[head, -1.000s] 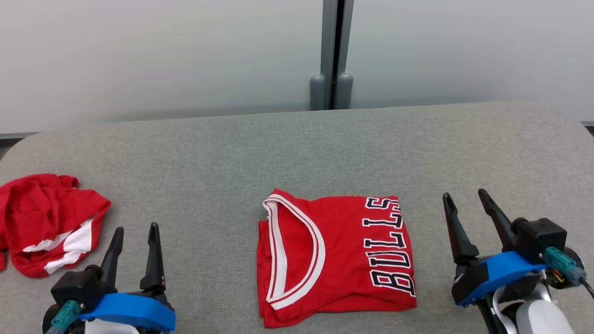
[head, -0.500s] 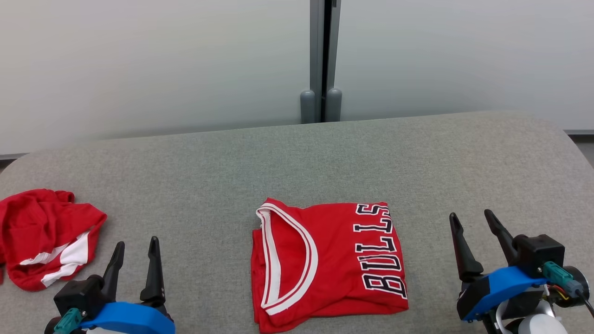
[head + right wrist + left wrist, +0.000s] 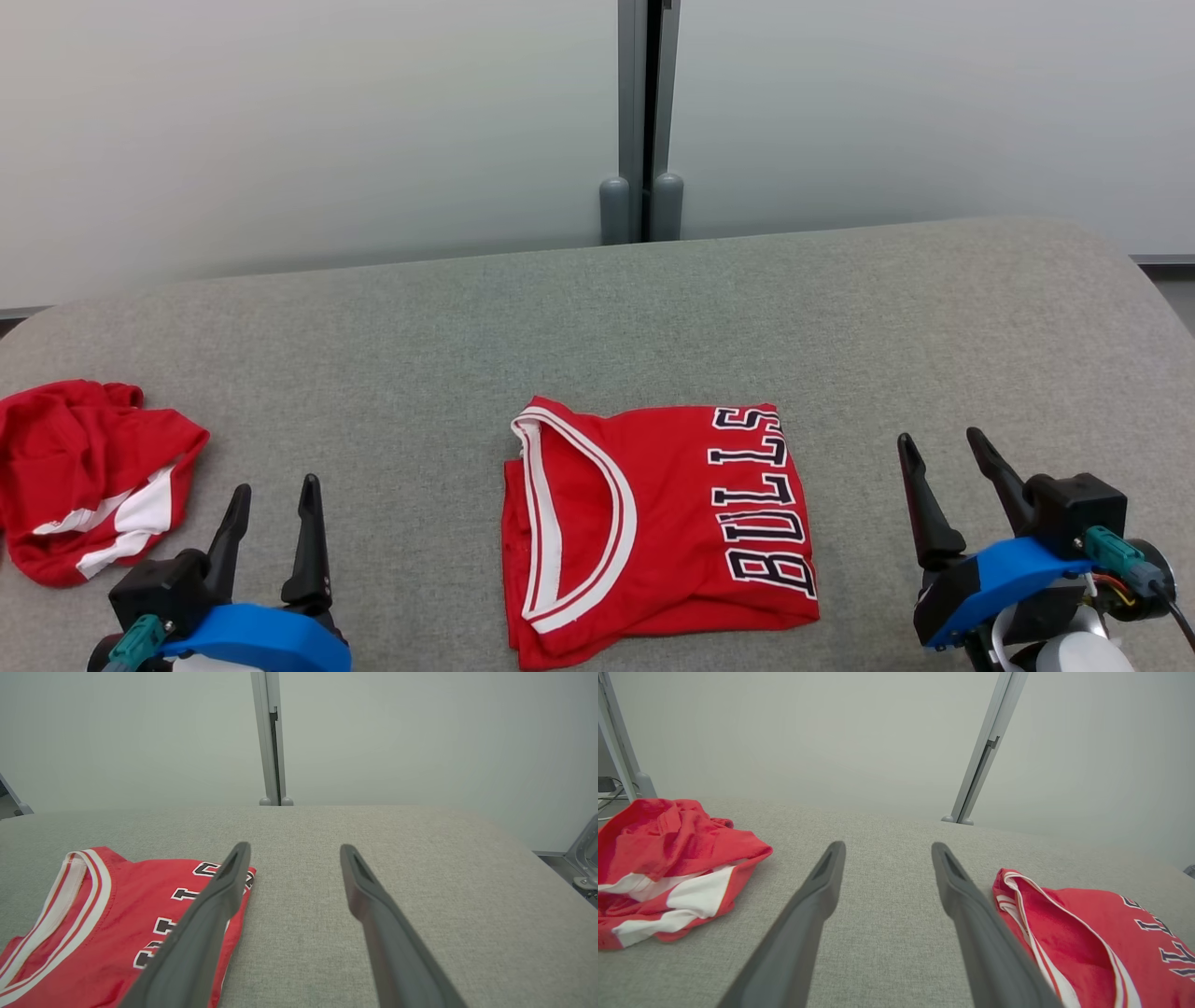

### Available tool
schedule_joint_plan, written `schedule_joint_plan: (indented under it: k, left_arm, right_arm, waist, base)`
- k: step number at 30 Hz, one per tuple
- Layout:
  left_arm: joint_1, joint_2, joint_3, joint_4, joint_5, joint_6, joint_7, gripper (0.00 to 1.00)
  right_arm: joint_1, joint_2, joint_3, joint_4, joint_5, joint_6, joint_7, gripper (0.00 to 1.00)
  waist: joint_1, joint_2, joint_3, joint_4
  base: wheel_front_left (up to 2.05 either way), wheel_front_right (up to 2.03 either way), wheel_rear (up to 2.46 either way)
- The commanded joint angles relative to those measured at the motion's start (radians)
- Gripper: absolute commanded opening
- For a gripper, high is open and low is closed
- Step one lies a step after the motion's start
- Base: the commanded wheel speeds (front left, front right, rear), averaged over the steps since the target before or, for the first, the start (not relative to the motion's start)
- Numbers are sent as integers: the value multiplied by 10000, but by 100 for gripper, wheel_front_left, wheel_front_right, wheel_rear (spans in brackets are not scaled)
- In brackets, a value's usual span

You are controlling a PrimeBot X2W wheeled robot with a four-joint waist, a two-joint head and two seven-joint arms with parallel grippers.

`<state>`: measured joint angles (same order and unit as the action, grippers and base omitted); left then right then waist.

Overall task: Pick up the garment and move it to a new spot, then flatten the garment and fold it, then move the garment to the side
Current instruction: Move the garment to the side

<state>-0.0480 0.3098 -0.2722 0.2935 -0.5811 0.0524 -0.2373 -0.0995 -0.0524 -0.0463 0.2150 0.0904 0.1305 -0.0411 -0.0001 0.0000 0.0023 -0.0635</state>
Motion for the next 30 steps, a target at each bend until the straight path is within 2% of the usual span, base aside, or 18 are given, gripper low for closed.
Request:
schedule_joint_plan:
  k: [1, 7, 11, 17, 20, 24, 30]
  left_arm:
    - [-139, 61, -8, -22, -27, 29, 29, 100]
    - [-195, 112, -61, -137, -8, 76, 40, 100]
    - [-207, 134, -79, -228, -11, 107, 49, 100]
    - [-342, 197, -101, -419, 3, 116, 105, 100]
    - [-429, 210, -129, -529, 44, 133, 113, 100]
    - [-538, 192, -151, -587, 81, 157, 89, 100]
    - [-802, 195, -244, -562, 154, 100, 102, 100]
  right_arm:
    - [-91, -11, -18, 30, -37, 6, -33, 100]
    - [-149, 2, 16, -26, 26, 6, -30, 100]
    - [-298, 5, 148, -217, 285, 6, 388, 100]
    - [-709, -2, 601, -91, 597, 4, 2259, 100]
    - [-1013, 10, 726, 239, 583, 6, 3331, 100]
    - [-1472, 8, 698, 1107, 747, 6, 4140, 100]
    - [-2229, 8, 585, 2903, 1323, 6, 4604, 100]
  waist:
    - [1, 0, 13, 0]
    - [1, 0, 74, 35]
    - [1, 0, 126, 124]
    - [1, 0, 352, 307]
    - [1, 0, 515, 418]
    - [1, 0, 682, 566]
    - [1, 0, 963, 860]
  base:
    - [0, 0, 0]
    - [0, 0, 0]
    - [0, 0, 0]
    - [0, 0, 0]
    - [0, 0, 0]
    - [0, 0, 0]
    - [0, 0, 0]
